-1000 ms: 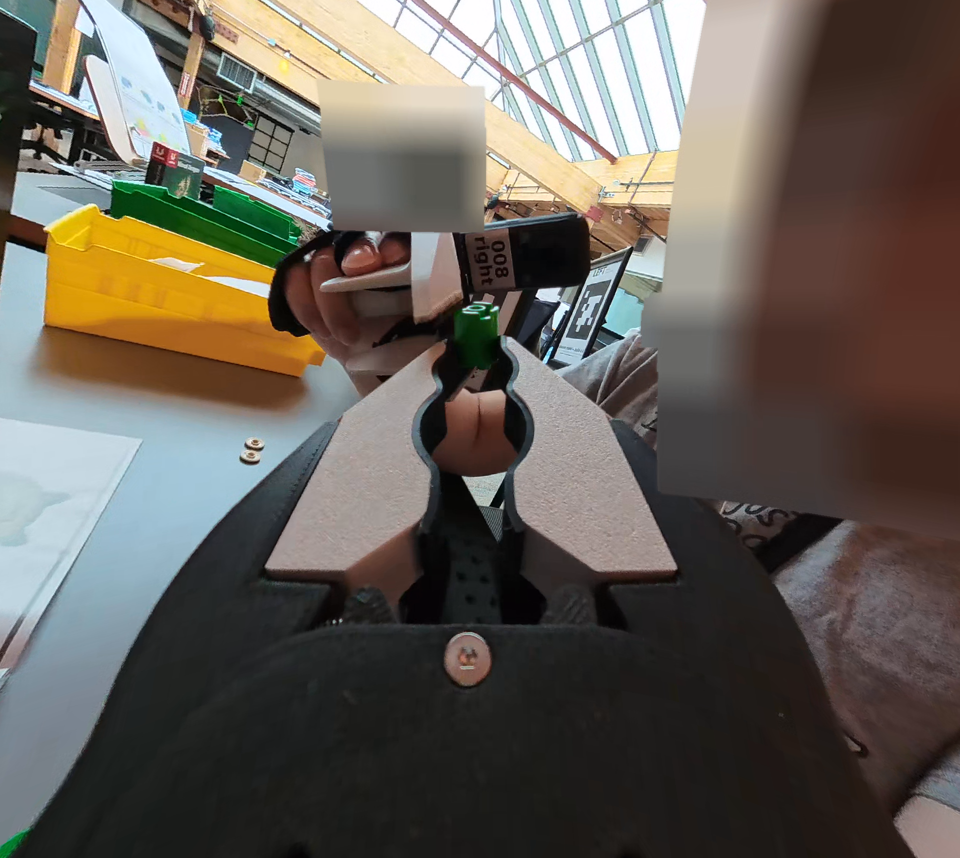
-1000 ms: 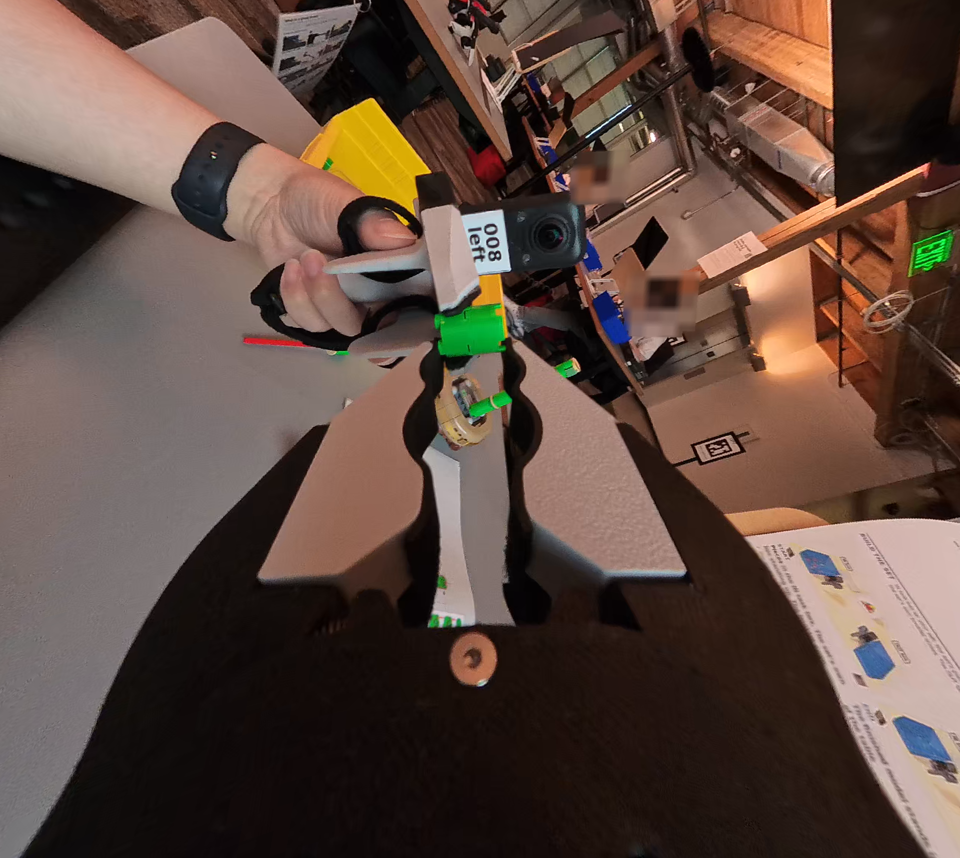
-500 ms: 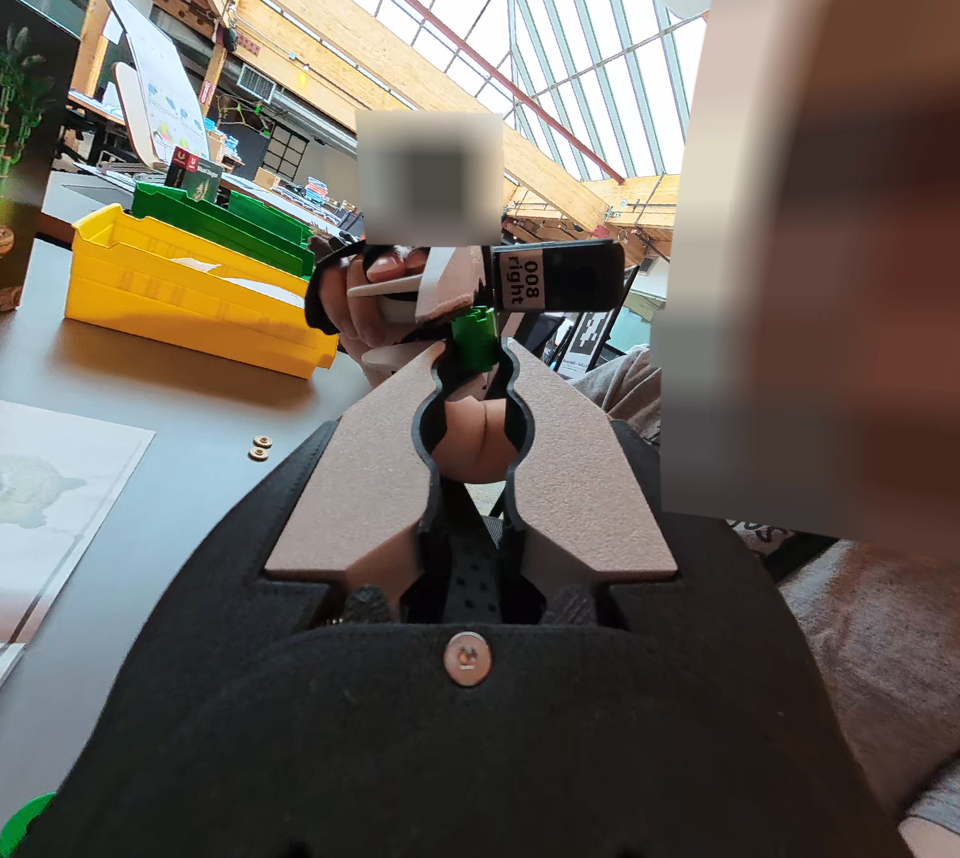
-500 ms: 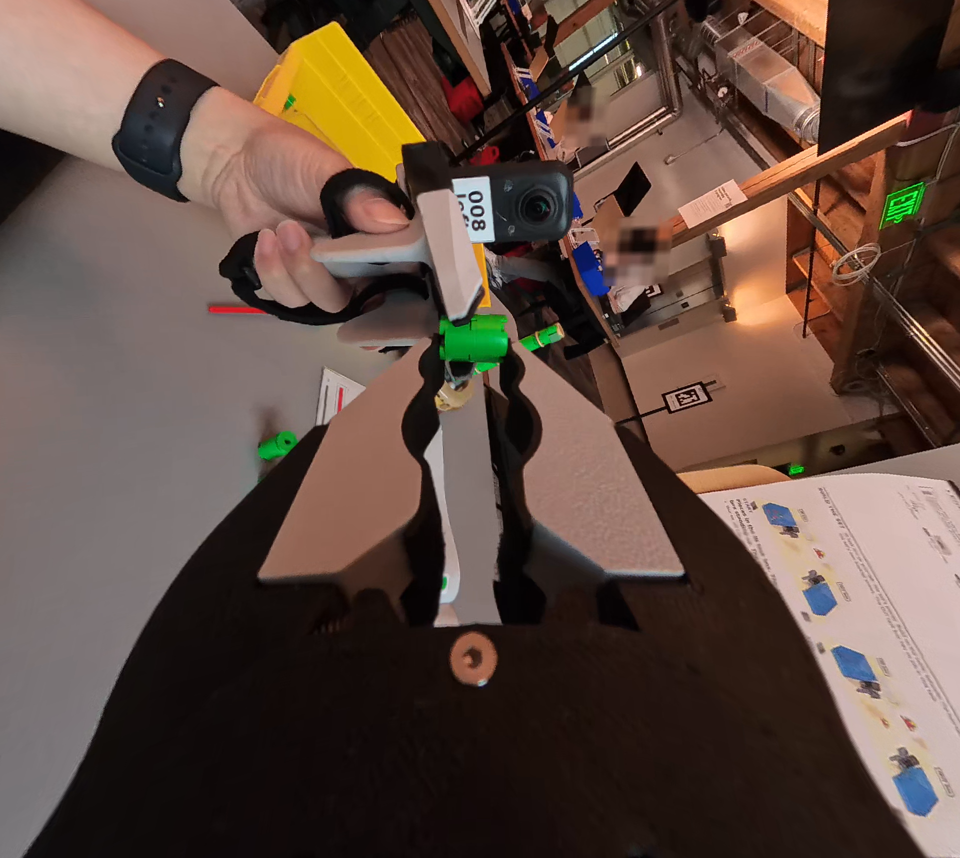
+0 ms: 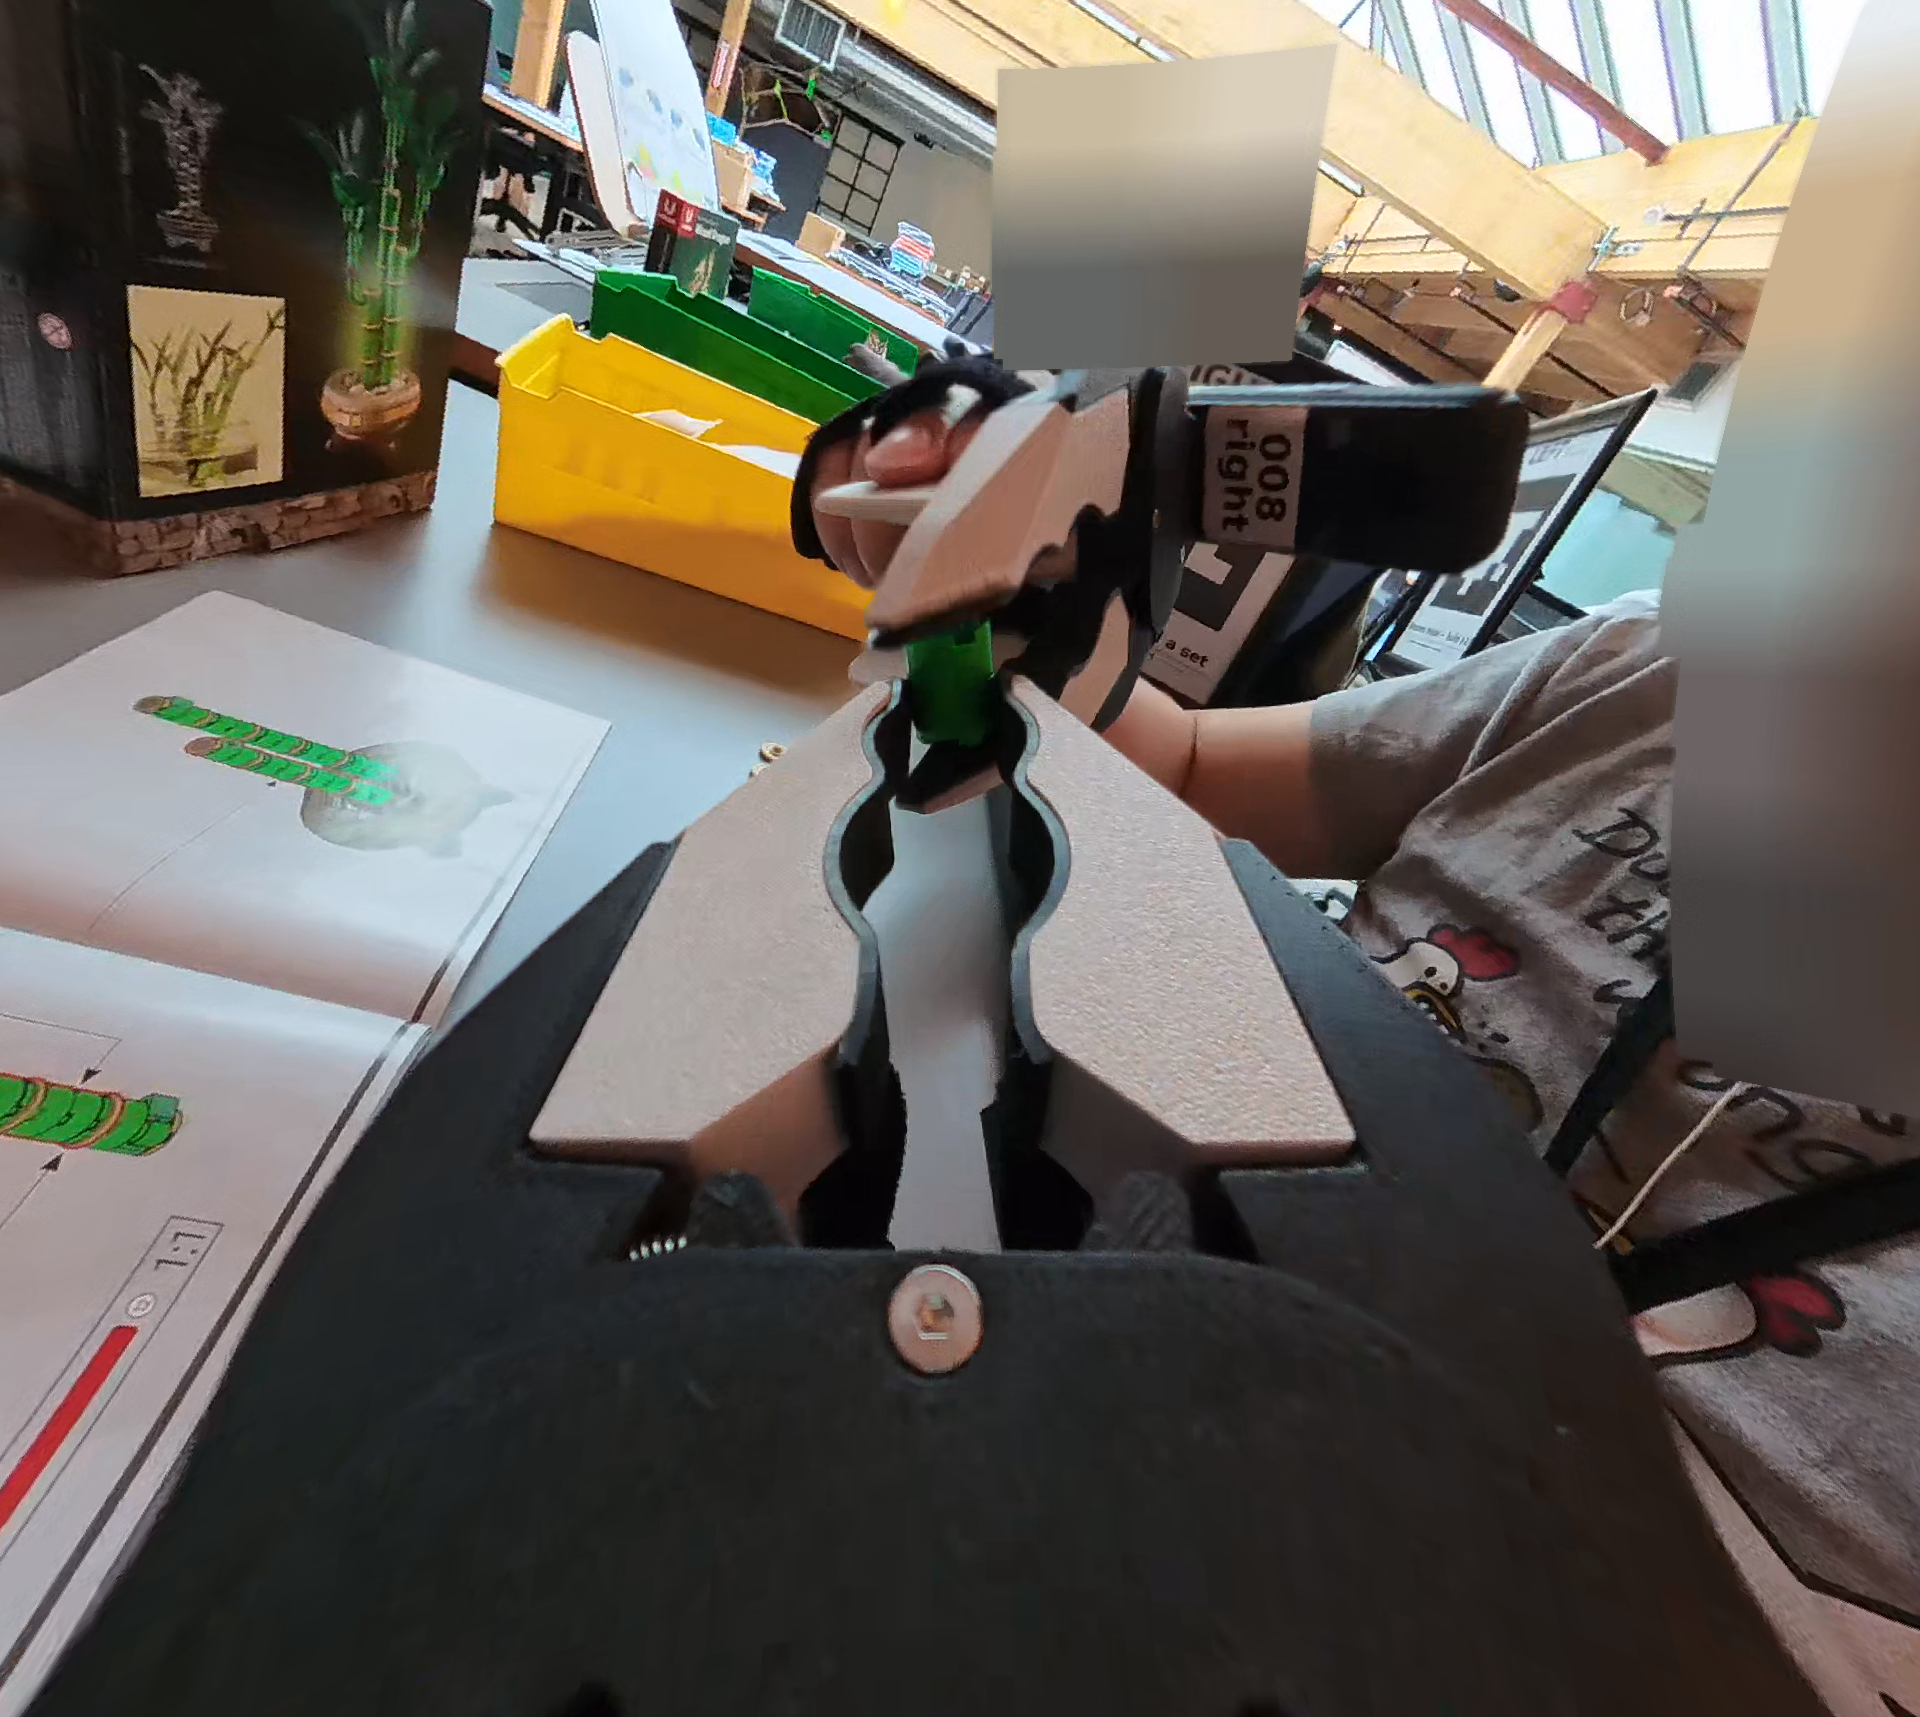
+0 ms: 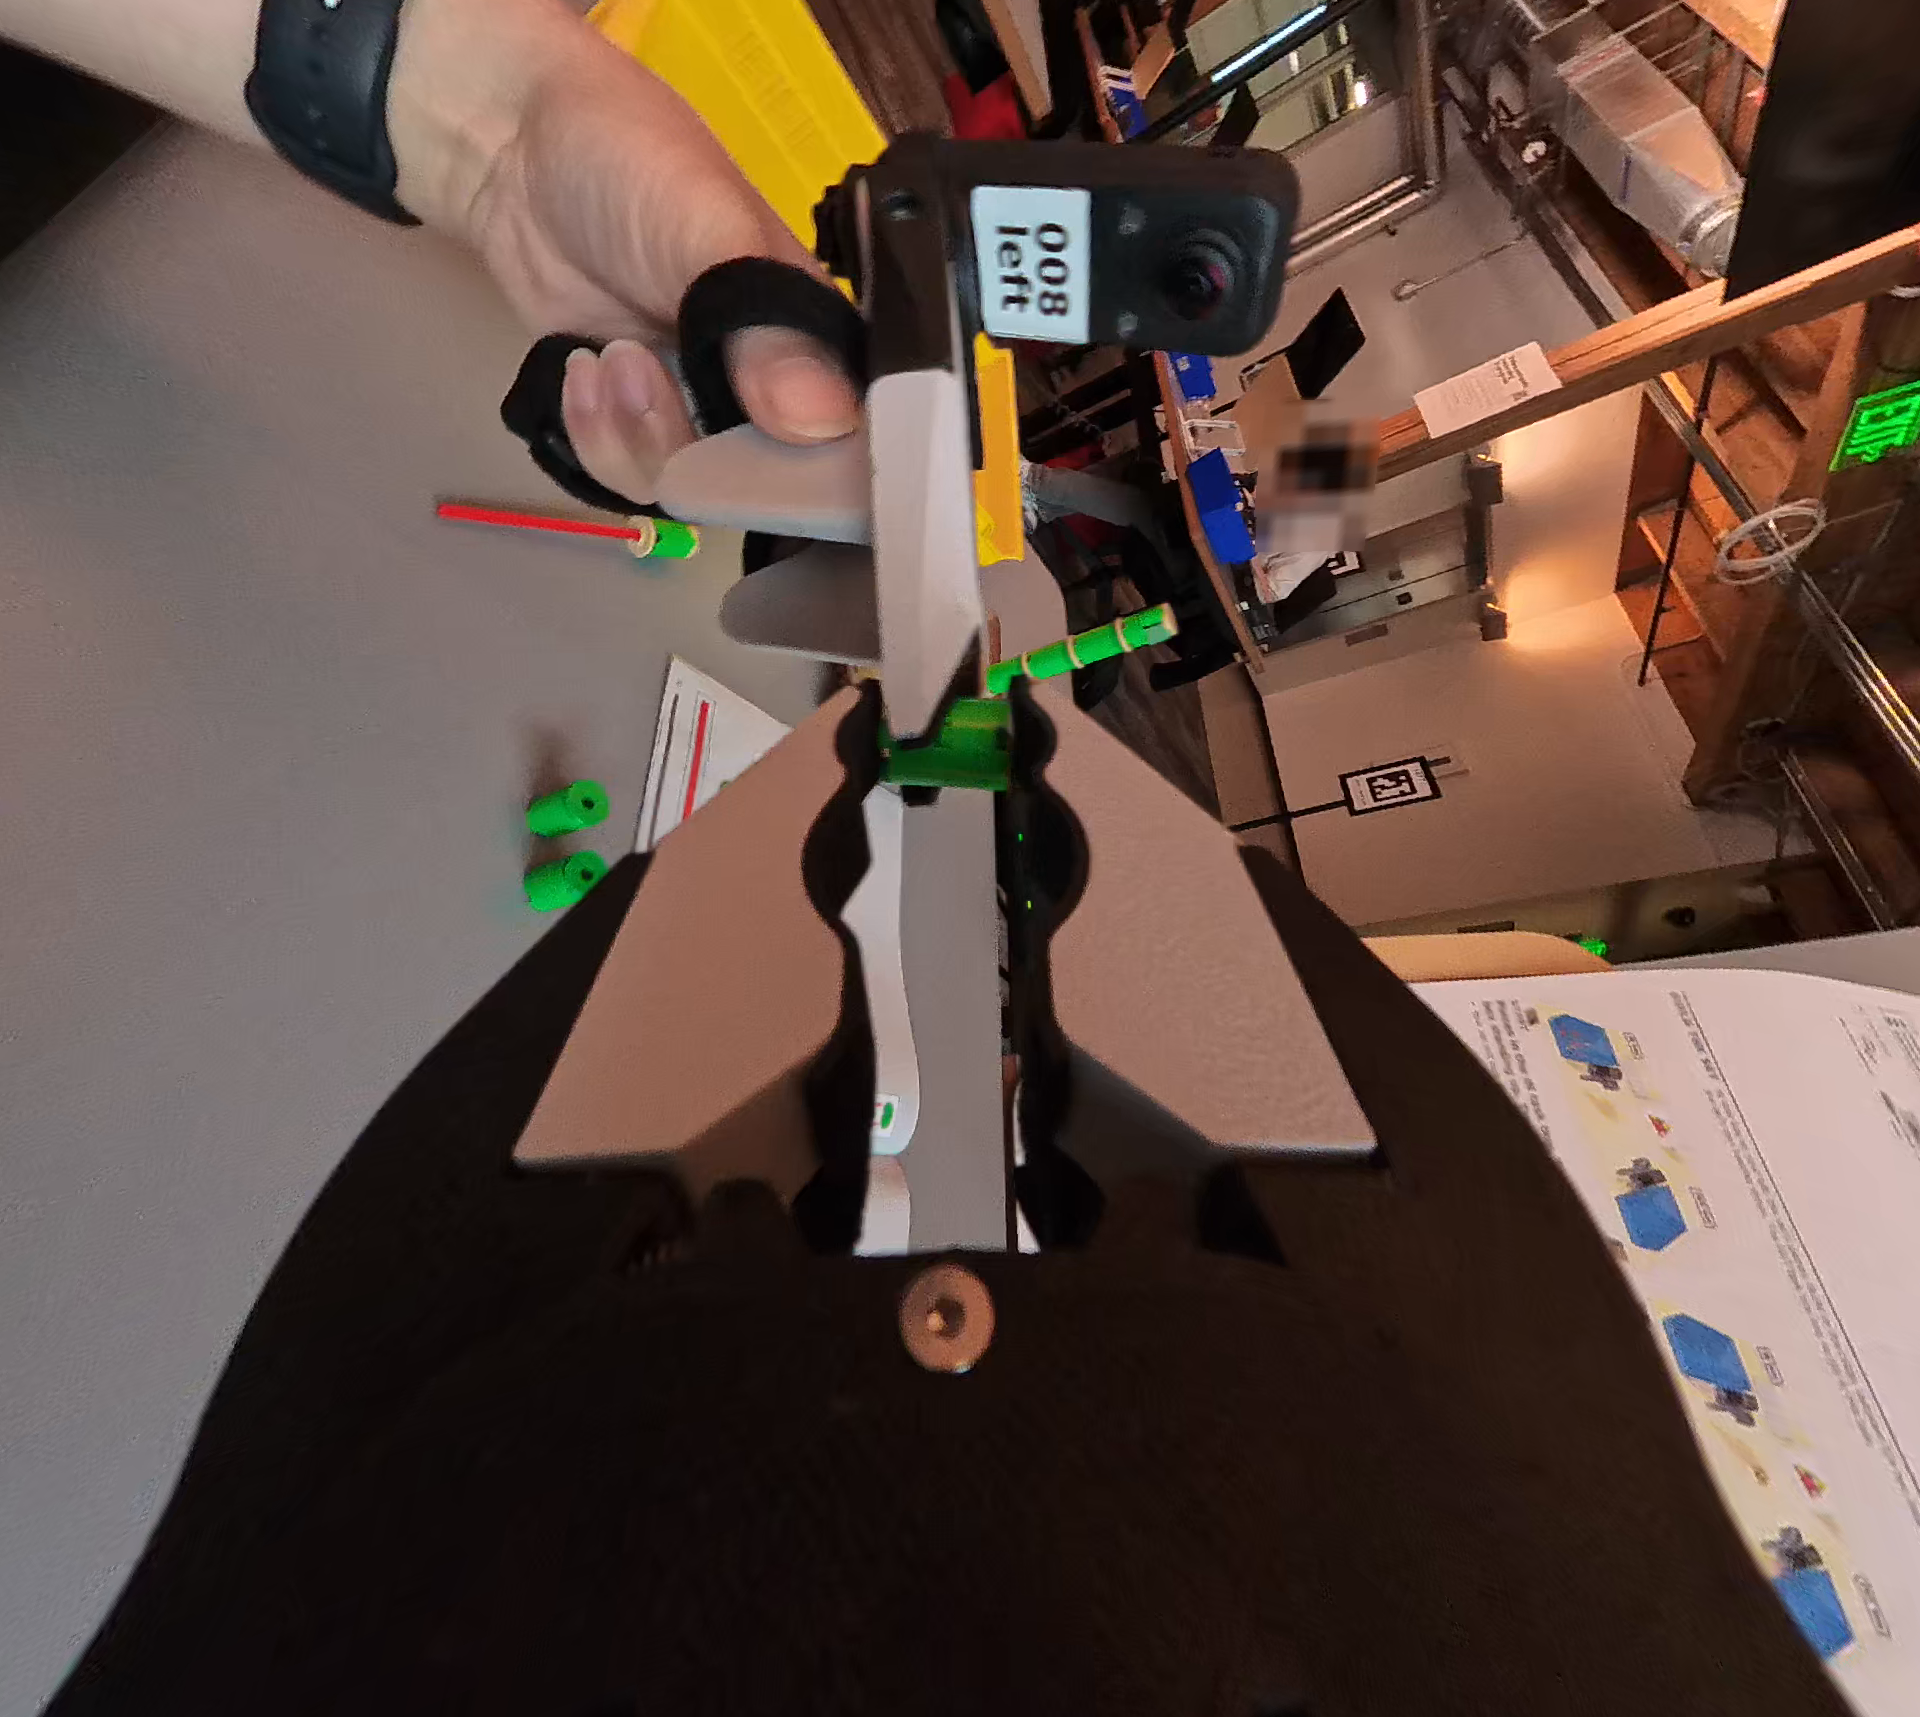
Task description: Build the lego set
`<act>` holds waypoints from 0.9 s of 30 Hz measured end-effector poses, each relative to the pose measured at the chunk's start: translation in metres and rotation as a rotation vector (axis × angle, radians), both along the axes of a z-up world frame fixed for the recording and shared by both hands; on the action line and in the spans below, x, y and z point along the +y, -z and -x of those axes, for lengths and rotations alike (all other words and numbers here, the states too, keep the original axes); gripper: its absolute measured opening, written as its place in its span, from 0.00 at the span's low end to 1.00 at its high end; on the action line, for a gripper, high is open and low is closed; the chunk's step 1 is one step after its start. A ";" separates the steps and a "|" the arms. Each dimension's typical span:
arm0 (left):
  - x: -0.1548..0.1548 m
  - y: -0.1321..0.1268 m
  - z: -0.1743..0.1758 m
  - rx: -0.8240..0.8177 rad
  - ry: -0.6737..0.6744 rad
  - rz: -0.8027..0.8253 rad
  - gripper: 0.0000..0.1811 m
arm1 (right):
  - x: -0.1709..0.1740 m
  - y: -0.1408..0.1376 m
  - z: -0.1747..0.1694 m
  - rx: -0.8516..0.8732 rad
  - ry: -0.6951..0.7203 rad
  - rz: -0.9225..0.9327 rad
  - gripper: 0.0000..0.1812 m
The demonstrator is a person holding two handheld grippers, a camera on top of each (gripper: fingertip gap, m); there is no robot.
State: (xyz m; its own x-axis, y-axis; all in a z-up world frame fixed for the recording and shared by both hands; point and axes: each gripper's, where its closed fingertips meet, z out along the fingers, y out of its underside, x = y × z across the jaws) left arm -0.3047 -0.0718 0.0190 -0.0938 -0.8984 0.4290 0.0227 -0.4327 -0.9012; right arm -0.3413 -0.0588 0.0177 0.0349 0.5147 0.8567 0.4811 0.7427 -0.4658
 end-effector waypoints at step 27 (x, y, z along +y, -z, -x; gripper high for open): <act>0.048 0.008 0.004 -0.194 -0.105 0.425 0.08 | 0.039 0.002 -0.040 0.021 0.106 0.058 0.25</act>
State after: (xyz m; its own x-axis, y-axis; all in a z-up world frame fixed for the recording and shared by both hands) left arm -0.3091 -0.0239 0.0105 -0.1267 -0.6562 0.7439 0.2363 -0.7483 -0.6198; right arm -0.3014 -0.0199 0.0154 0.1092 0.5560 0.8240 0.5455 0.6594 -0.5173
